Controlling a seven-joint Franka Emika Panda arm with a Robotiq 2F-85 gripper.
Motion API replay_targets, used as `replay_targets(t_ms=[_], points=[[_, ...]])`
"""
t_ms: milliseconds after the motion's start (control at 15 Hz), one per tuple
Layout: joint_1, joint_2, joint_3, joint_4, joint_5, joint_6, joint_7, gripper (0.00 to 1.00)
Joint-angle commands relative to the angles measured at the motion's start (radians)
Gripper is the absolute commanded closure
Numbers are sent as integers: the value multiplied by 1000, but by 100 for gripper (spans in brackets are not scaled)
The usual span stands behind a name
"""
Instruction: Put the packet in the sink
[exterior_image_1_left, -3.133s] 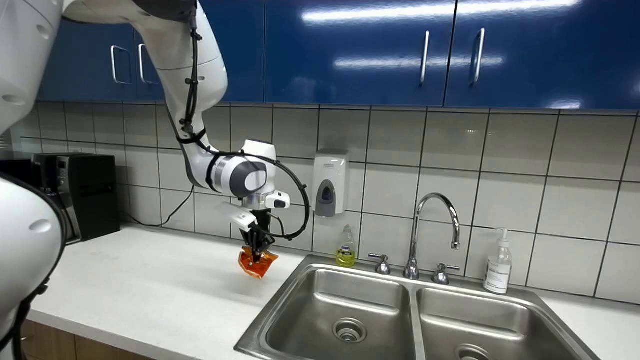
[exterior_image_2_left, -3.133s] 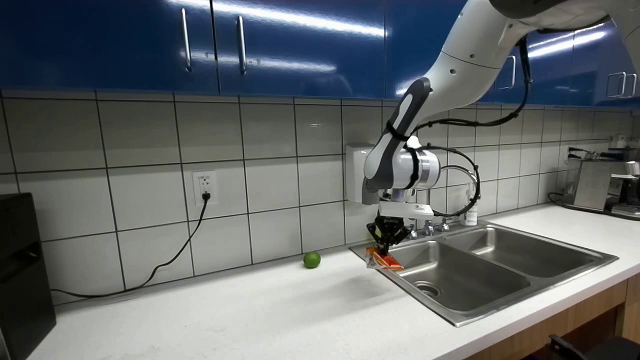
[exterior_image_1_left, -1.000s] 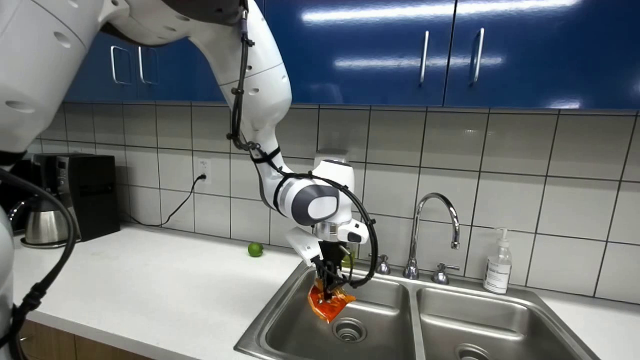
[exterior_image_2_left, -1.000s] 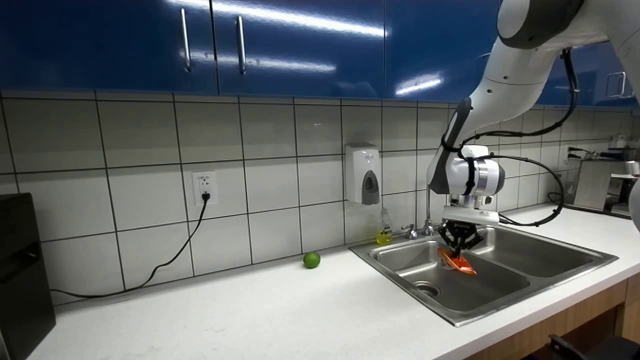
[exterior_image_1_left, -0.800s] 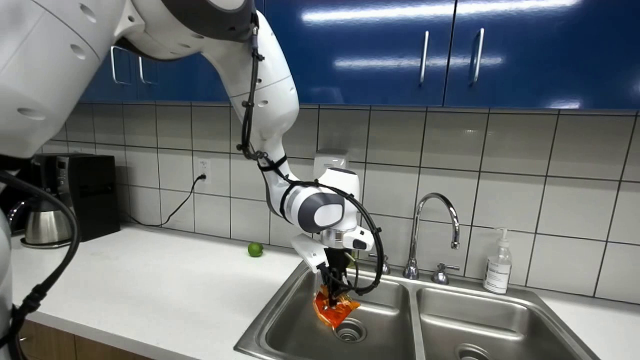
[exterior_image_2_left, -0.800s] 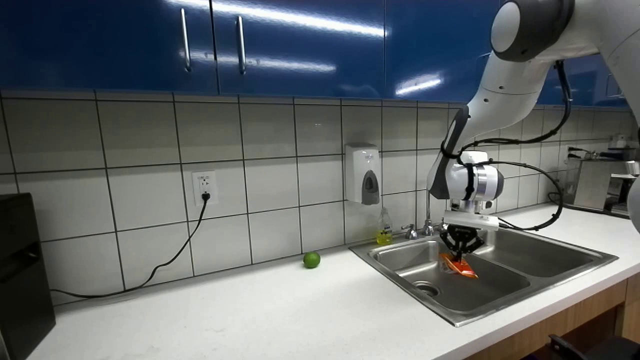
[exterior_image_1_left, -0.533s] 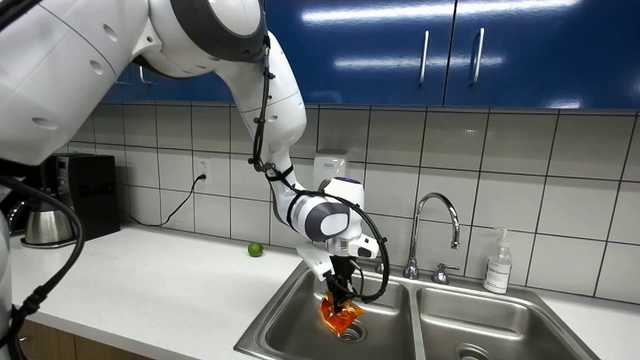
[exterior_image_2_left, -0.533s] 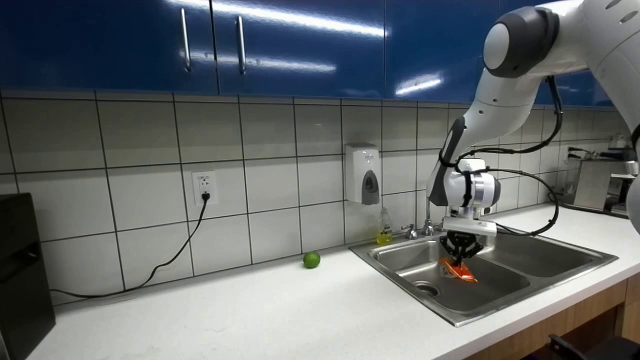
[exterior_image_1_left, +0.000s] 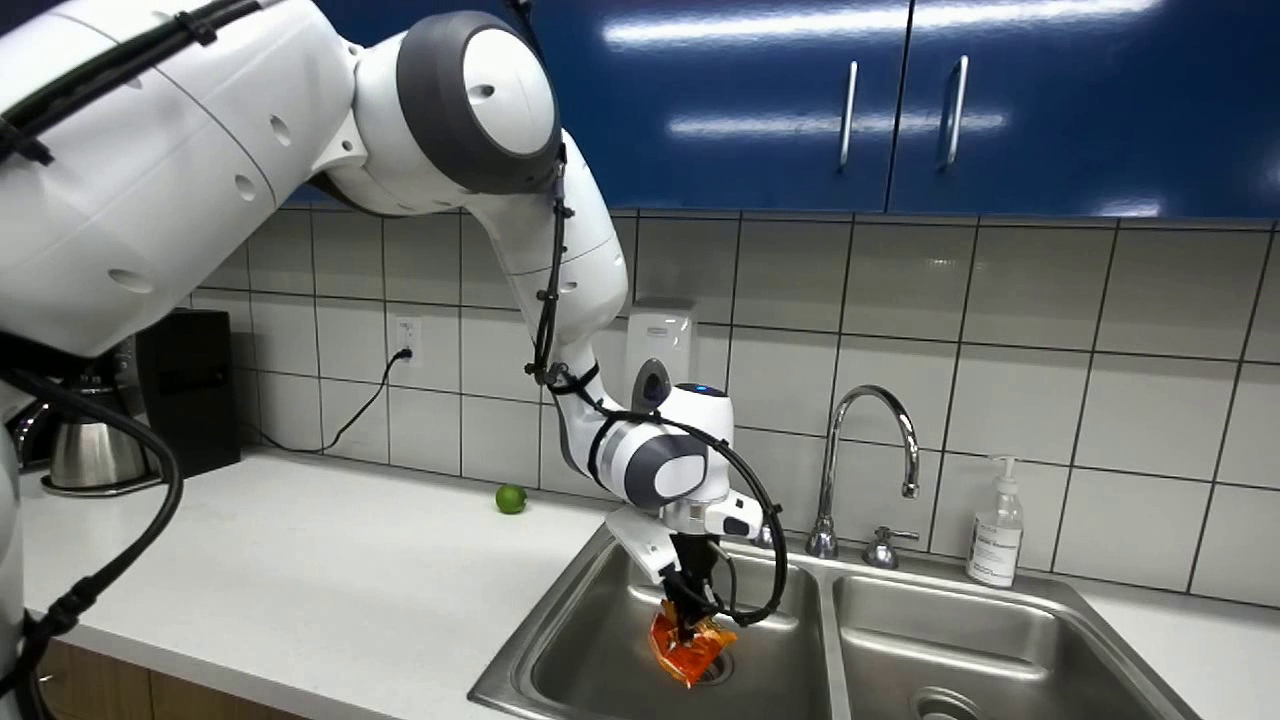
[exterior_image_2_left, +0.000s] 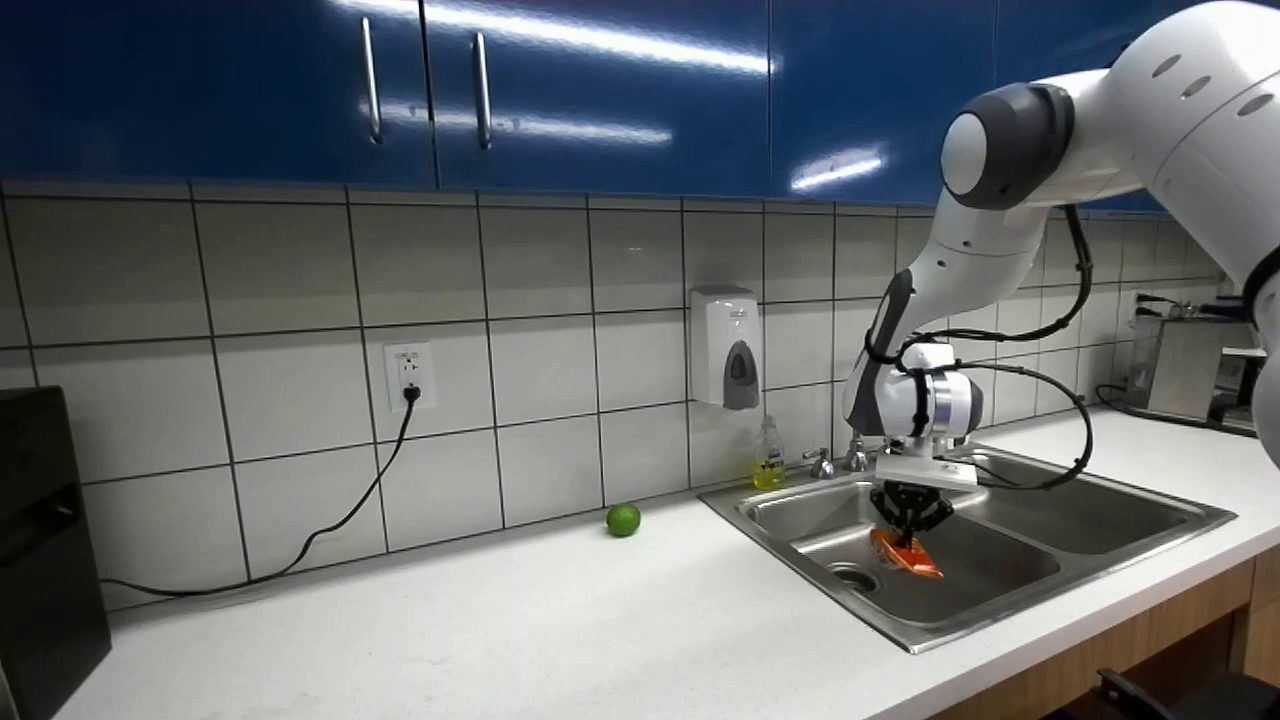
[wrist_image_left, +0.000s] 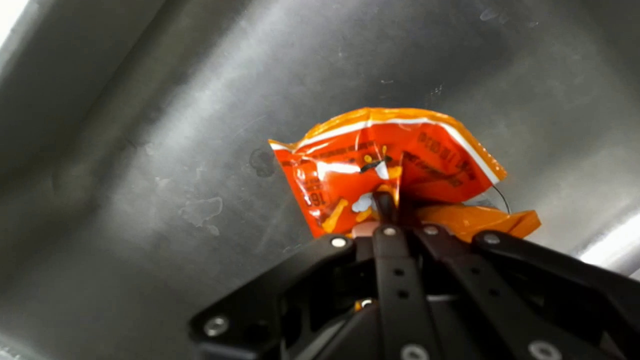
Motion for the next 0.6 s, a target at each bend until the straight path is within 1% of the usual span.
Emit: replay_targets(t_ms=[0, 533], points=[[-5, 10, 5, 13, -9, -1, 7, 99], [-5, 22, 6, 31, -9, -1, 8, 99]])
